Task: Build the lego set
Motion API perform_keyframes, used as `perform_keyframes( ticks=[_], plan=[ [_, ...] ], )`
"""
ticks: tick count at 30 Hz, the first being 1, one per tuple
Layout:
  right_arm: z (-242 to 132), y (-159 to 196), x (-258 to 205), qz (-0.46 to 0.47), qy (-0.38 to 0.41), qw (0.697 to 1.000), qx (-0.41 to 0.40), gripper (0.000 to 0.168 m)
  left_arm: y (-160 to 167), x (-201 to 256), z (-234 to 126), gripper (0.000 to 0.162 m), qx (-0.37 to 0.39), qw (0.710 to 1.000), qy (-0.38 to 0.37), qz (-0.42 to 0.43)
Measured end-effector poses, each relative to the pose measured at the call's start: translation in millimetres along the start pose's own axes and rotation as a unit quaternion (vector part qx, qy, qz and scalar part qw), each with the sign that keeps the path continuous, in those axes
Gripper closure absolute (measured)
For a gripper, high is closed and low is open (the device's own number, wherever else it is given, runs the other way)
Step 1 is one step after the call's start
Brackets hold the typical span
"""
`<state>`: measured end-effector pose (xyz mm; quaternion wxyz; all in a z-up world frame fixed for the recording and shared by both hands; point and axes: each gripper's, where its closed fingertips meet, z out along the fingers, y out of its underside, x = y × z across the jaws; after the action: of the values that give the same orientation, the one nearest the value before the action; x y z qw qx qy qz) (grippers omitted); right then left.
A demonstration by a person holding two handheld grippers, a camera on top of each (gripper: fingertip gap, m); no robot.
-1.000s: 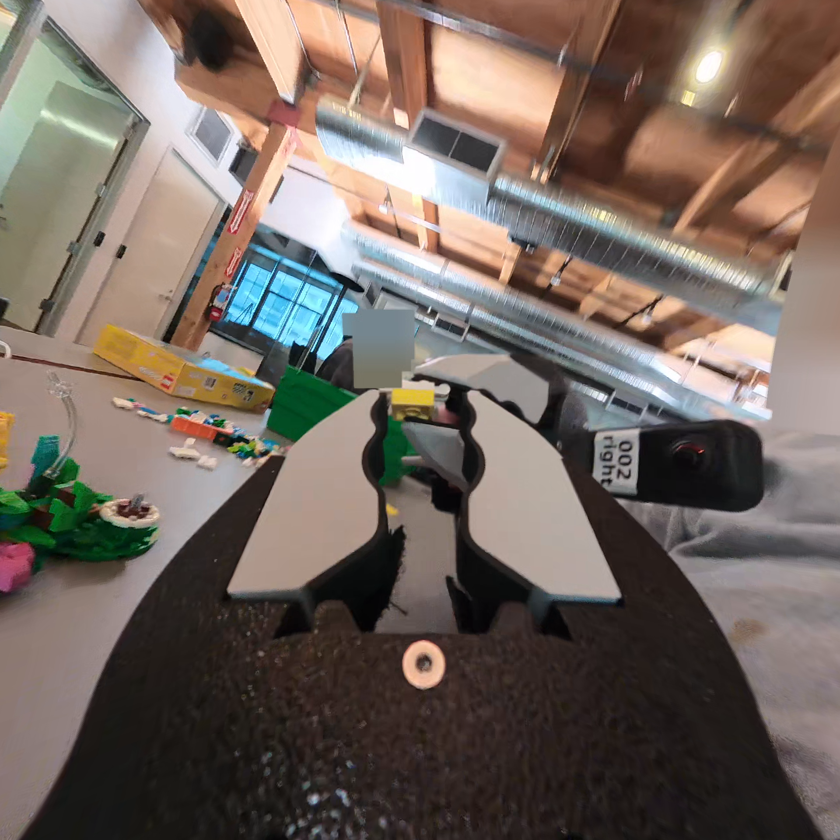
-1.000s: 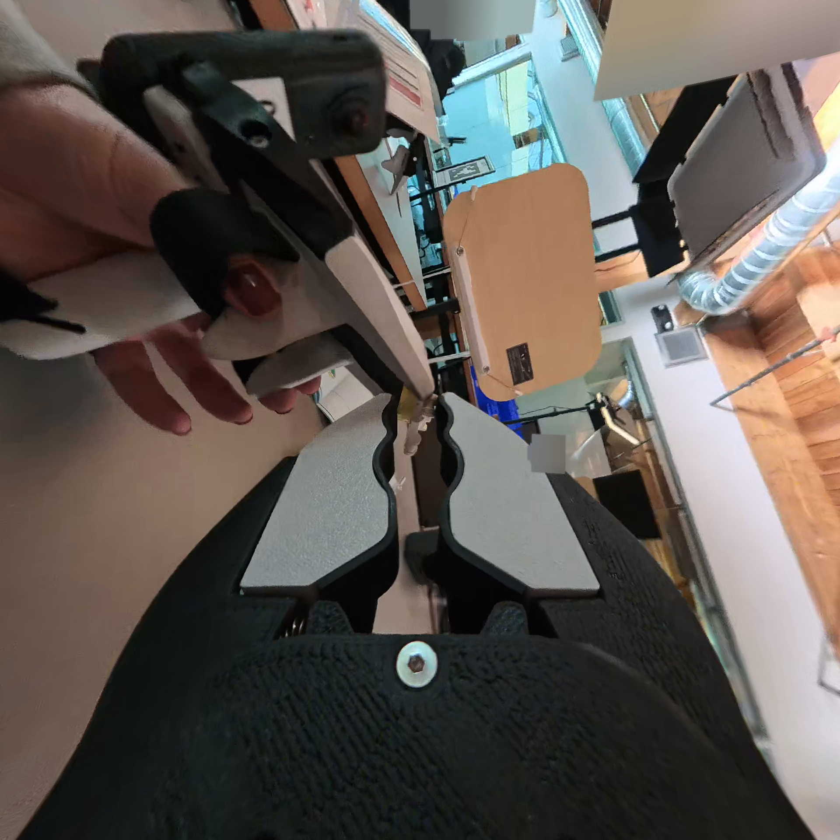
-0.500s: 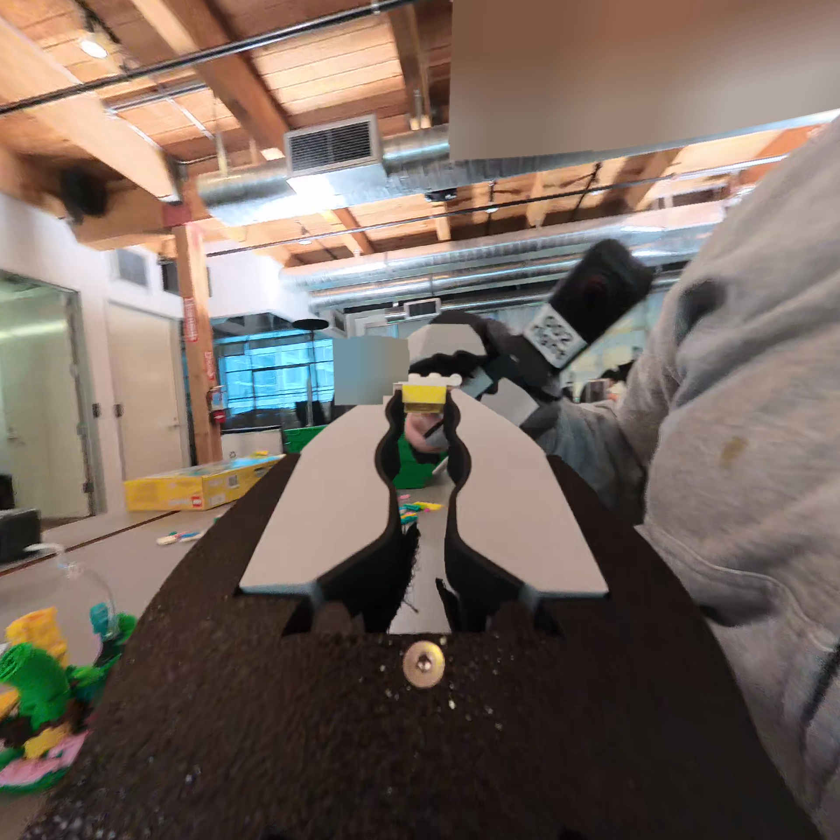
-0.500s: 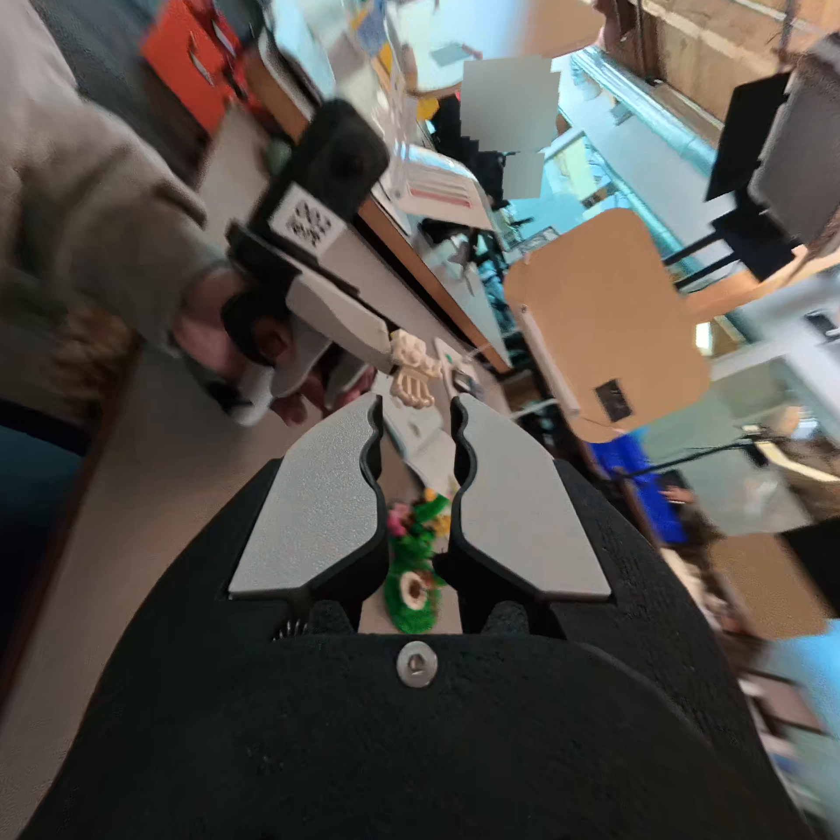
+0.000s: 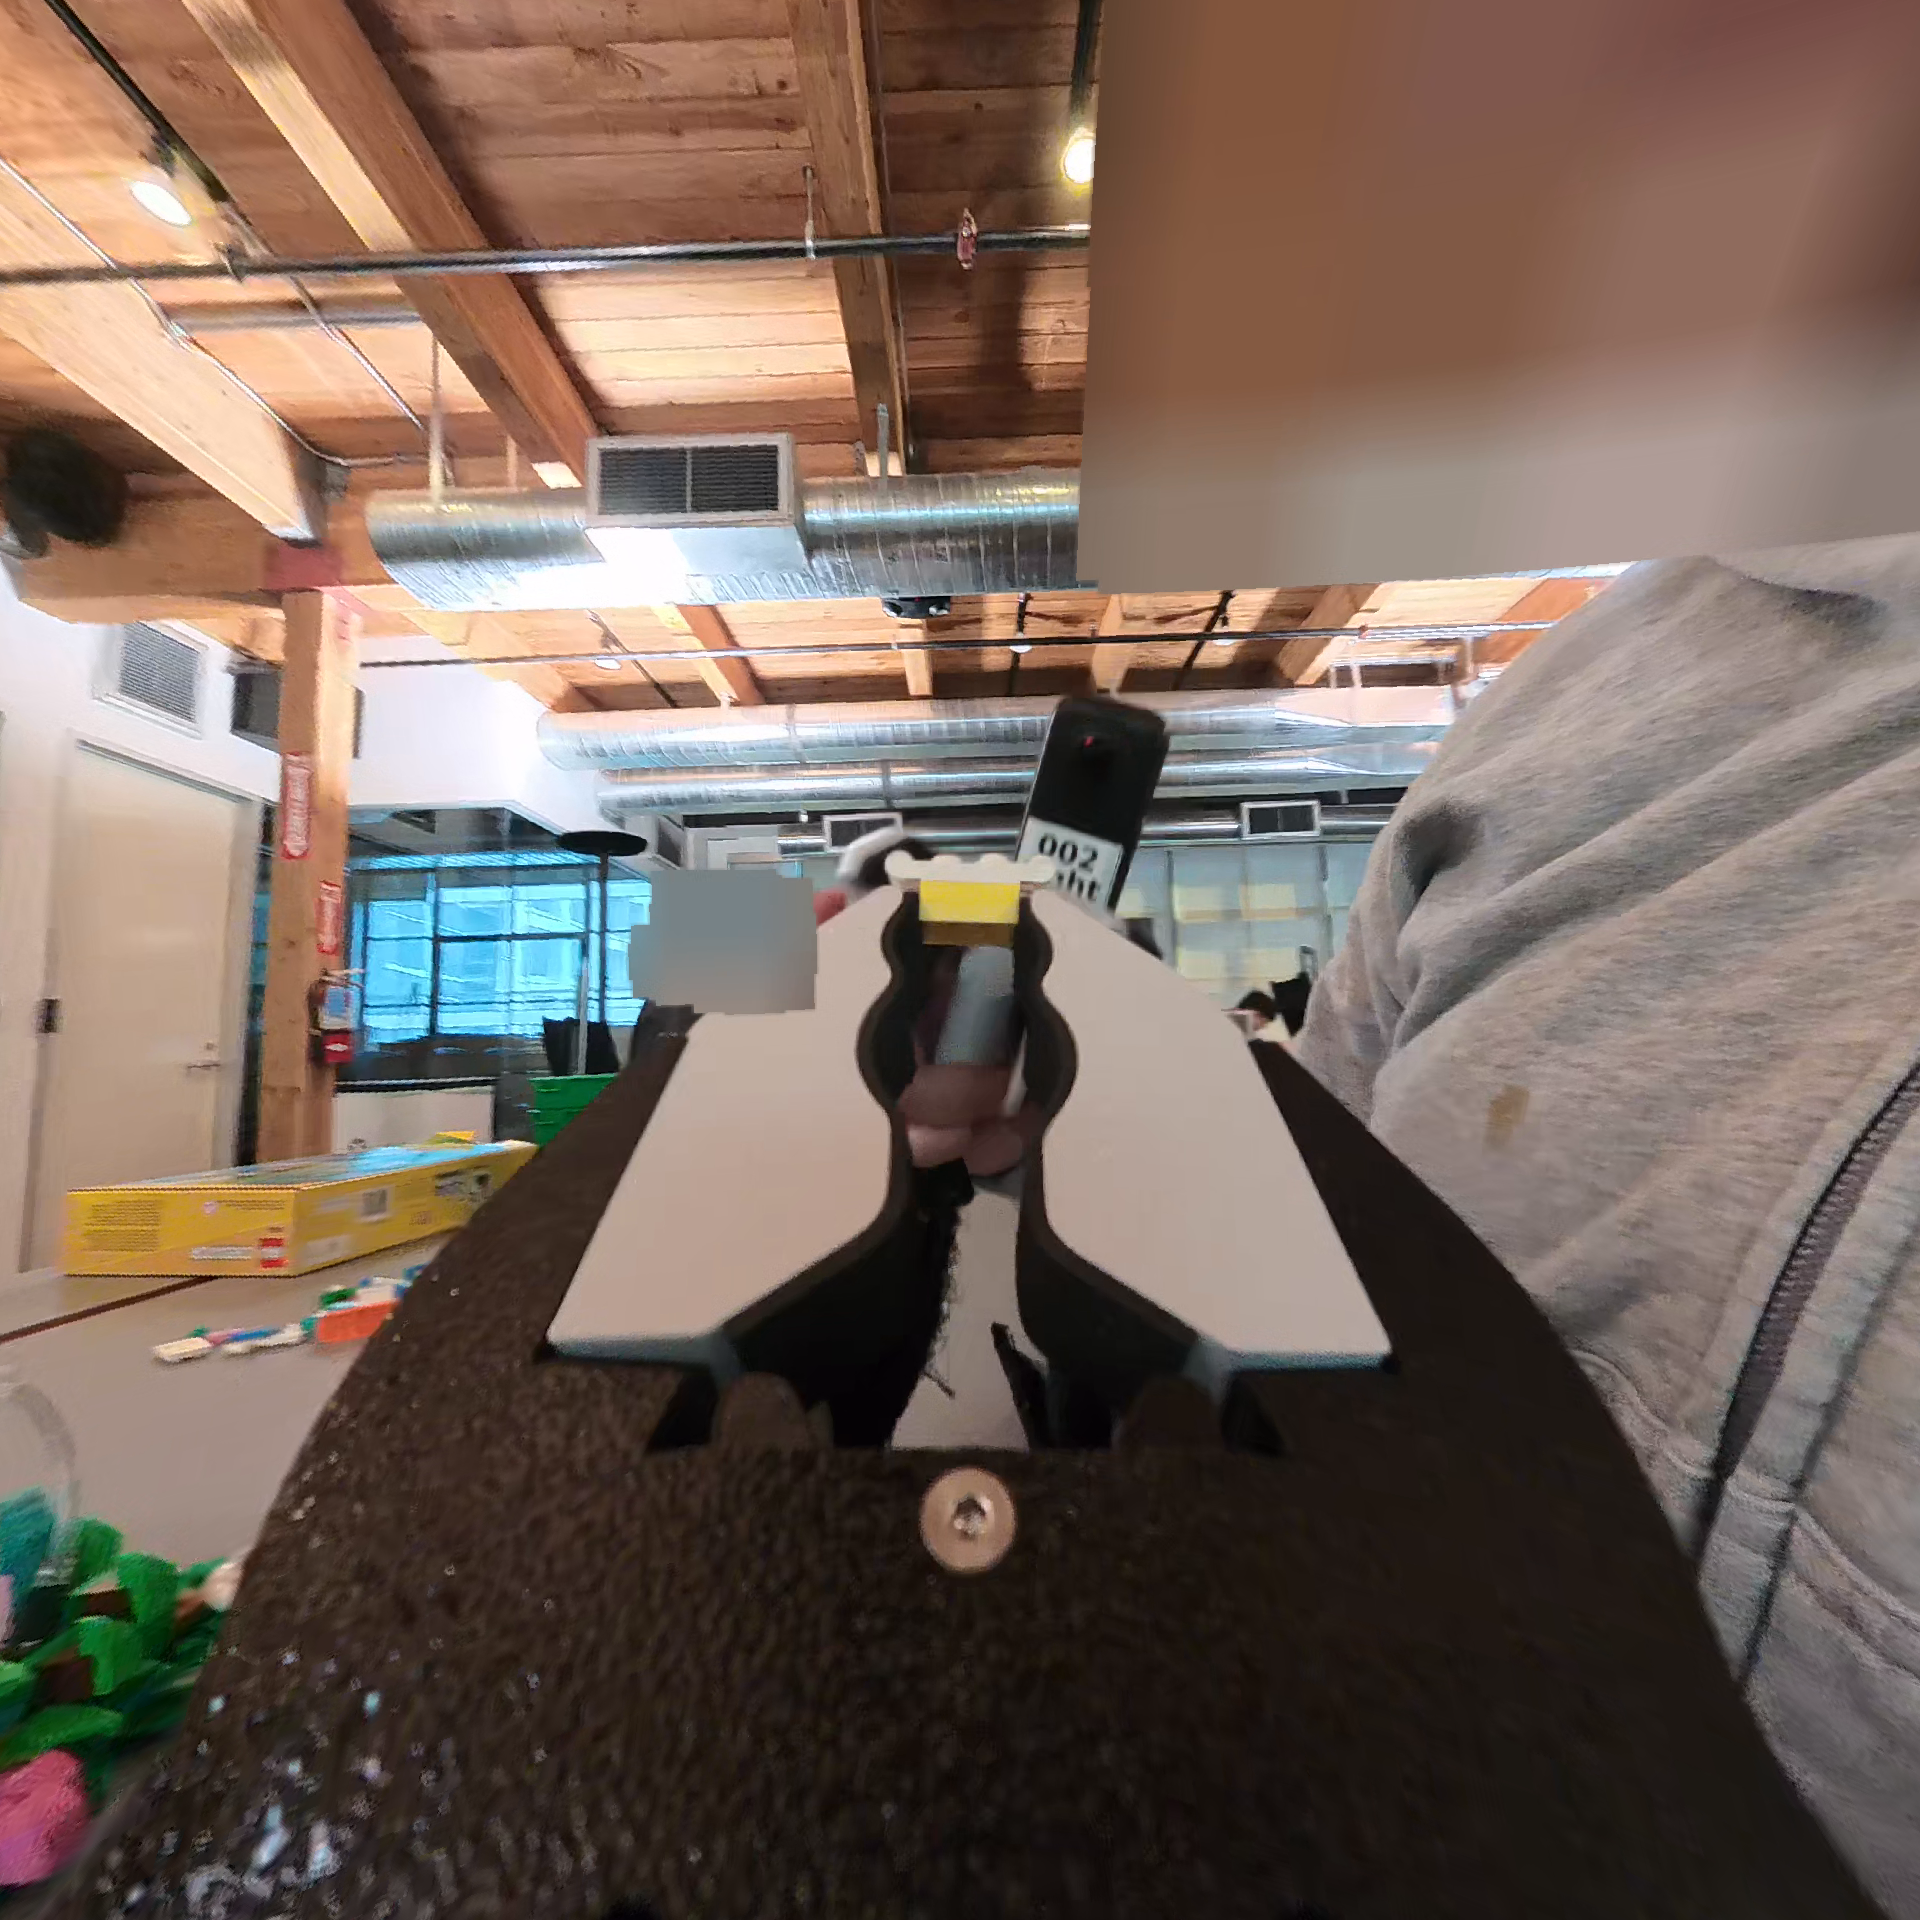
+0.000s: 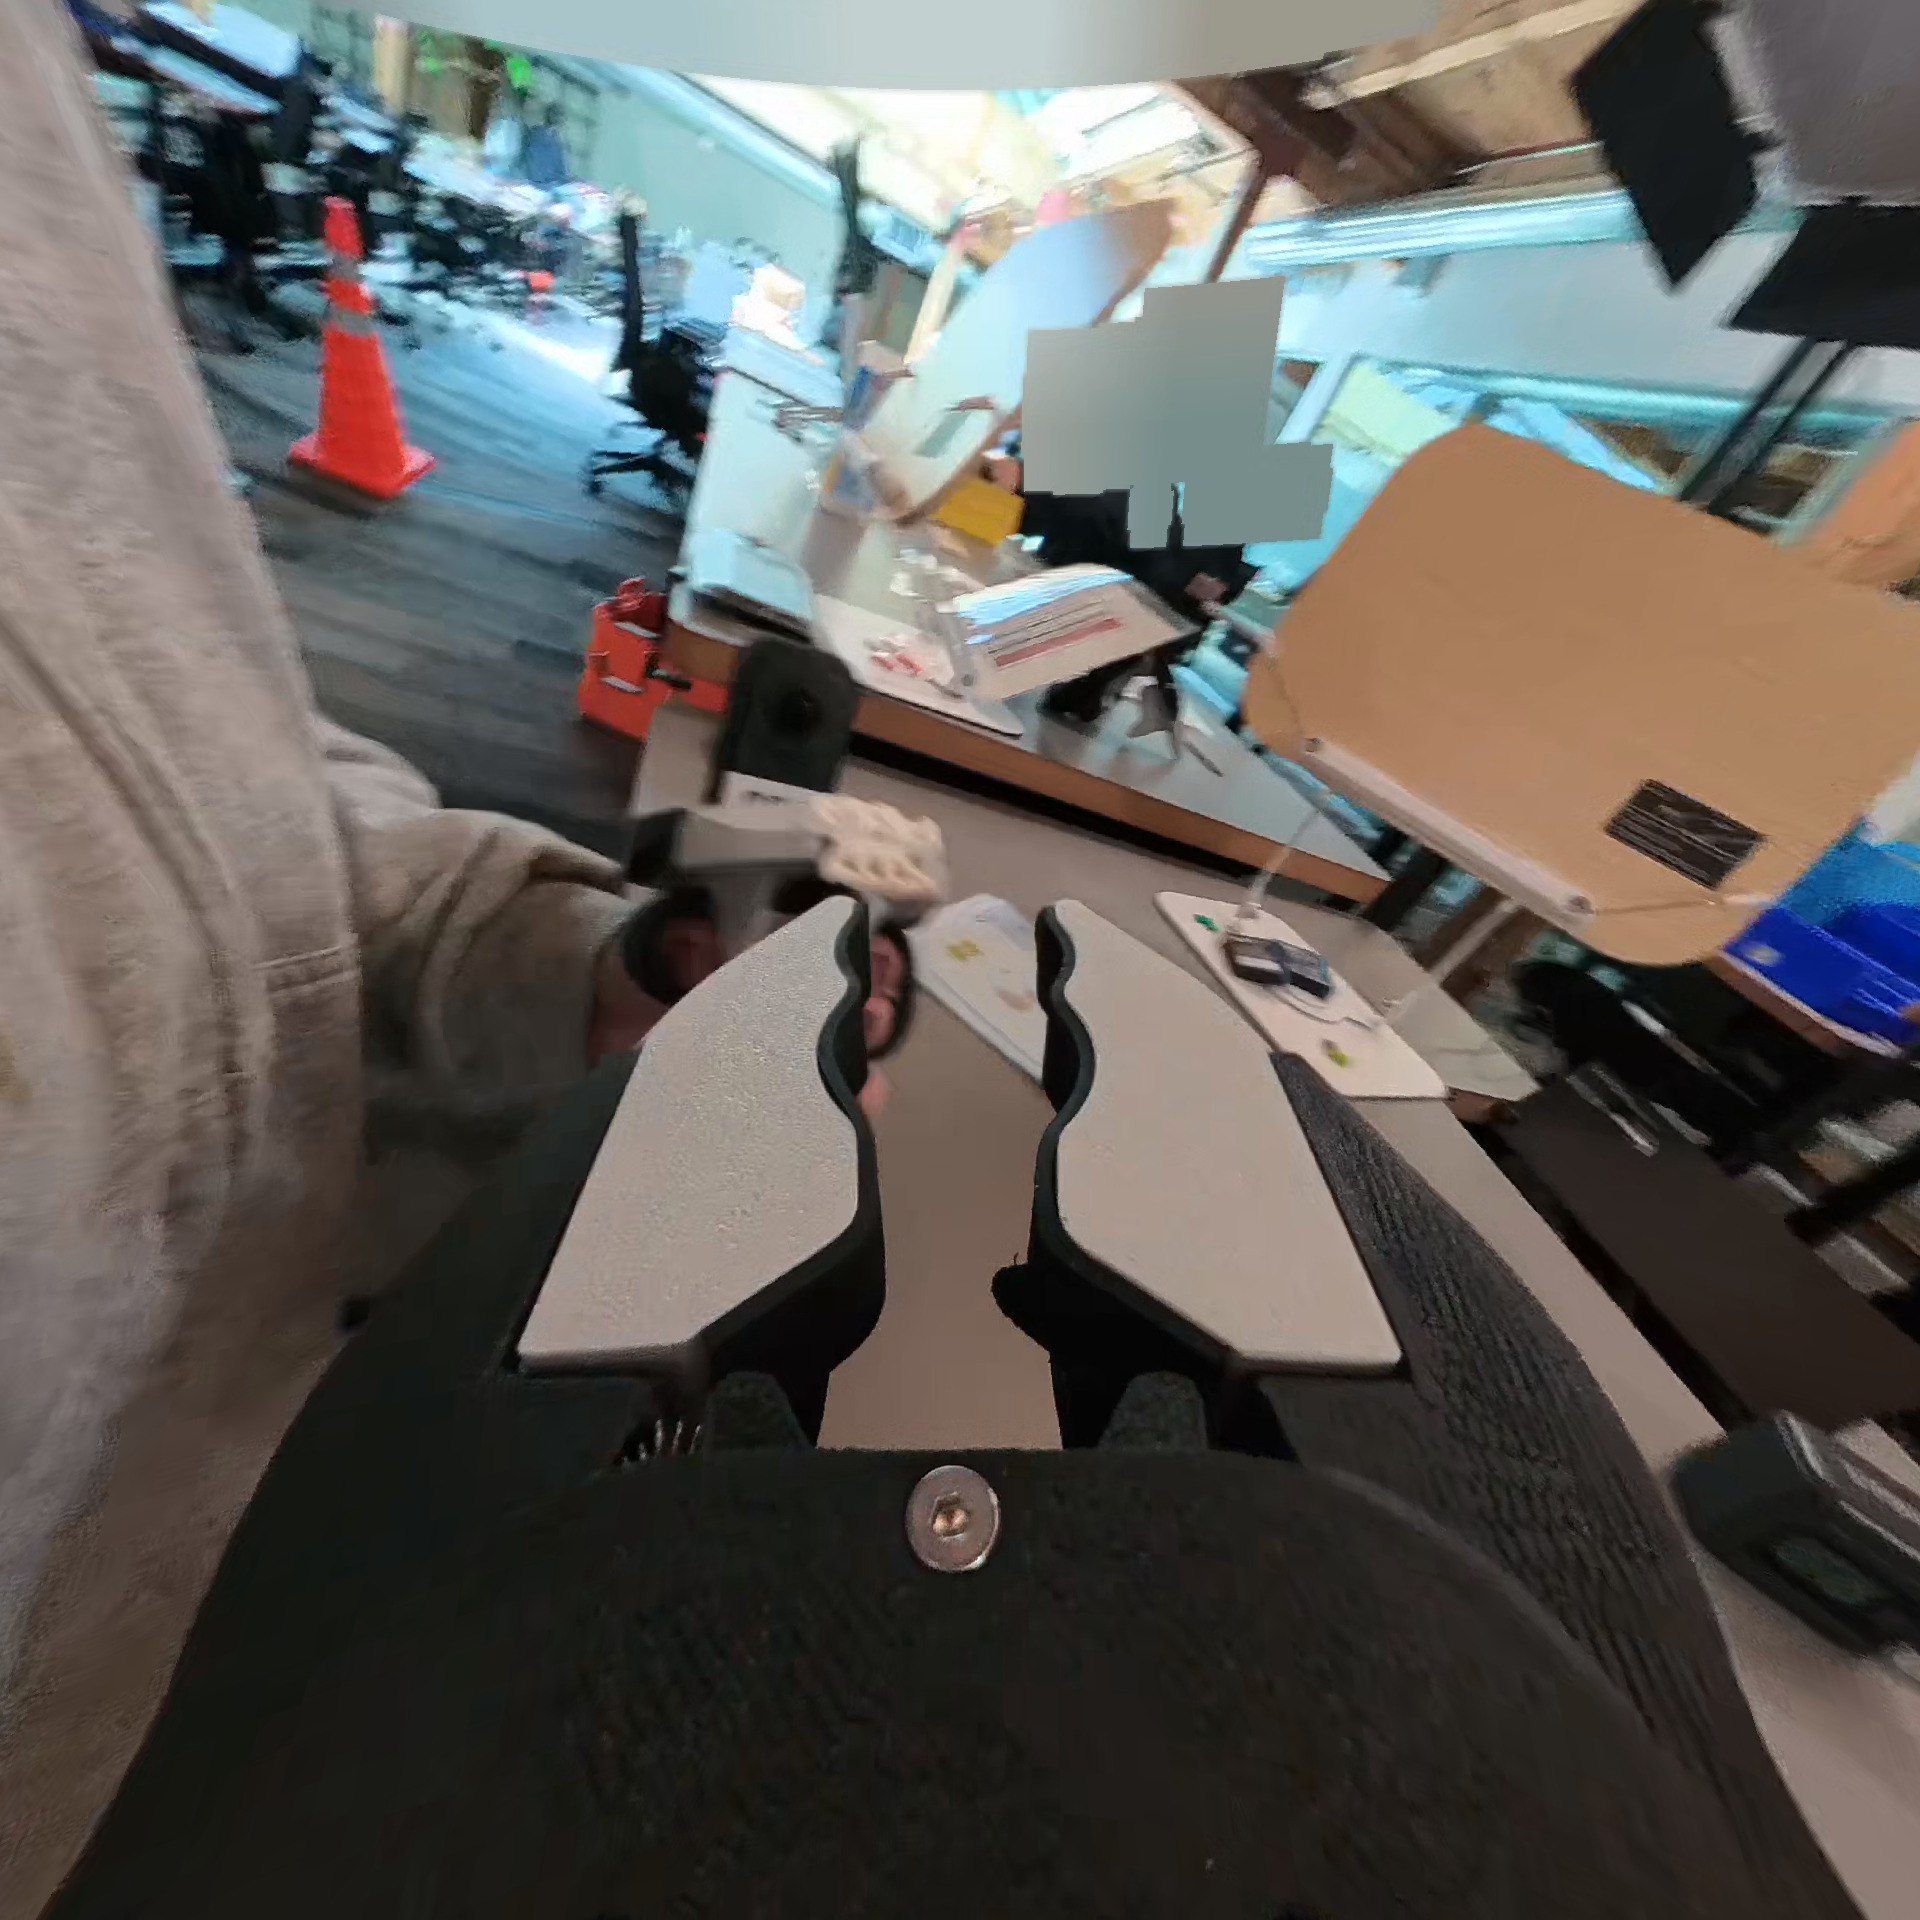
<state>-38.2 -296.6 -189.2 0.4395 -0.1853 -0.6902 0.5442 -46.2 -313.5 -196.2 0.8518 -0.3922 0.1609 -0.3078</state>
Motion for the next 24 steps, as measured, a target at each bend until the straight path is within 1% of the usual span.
perform_keyframes(
  ticks=[2,4,7,9,11,14,15,17,24],
  plan=[
    [-6,16,29,-0.002,0.077,0.997,0.009,0.142,-2,-3,-2,0.146,-0.006,1.0,-0.015,0.017],
    [-19,39,65,-0.005,0.181,0.983,0.007,0.149,0,-9,-4,0.146,-0.014,0.999,-0.038,0.03],
    [-46,80,116,0.006,0.332,0.943,-0.014,0.158,3,-19,-6,0.146,-0.023,0.995,-0.082,0.056],
    [-62,103,137,0.012,0.407,0.913,-0.024,0.162,5,-29,-9,0.146,-0.031,0.99,-0.121,0.071],
    [-66,119,144,0.003,0.428,0.903,-0.043,0.167,6,-34,-11,0.146,-0.038,0.986,-0.142,0.081],
    [-63,119,141,-0.054,0.415,0.906,-0.066,0.168,7,-43,-15,0.146,-0.044,0.98,-0.176,0.088],
    [-61,121,137,-0.059,0.405,0.91,-0.07,0.168,7,-46,-17,0.146,-0.044,0.978,-0.187,0.088],
    [-62,127,134,-0.053,0.401,0.911,-0.08,0.168,6,-50,-19,0.146,-0.041,0.976,-0.197,0.084],
    [-87,119,146,-0.019,0.457,0.888,-0.048,0.168,9,-51,-20,0.146,-0.052,0.974,-0.203,0.088]
  ],
)
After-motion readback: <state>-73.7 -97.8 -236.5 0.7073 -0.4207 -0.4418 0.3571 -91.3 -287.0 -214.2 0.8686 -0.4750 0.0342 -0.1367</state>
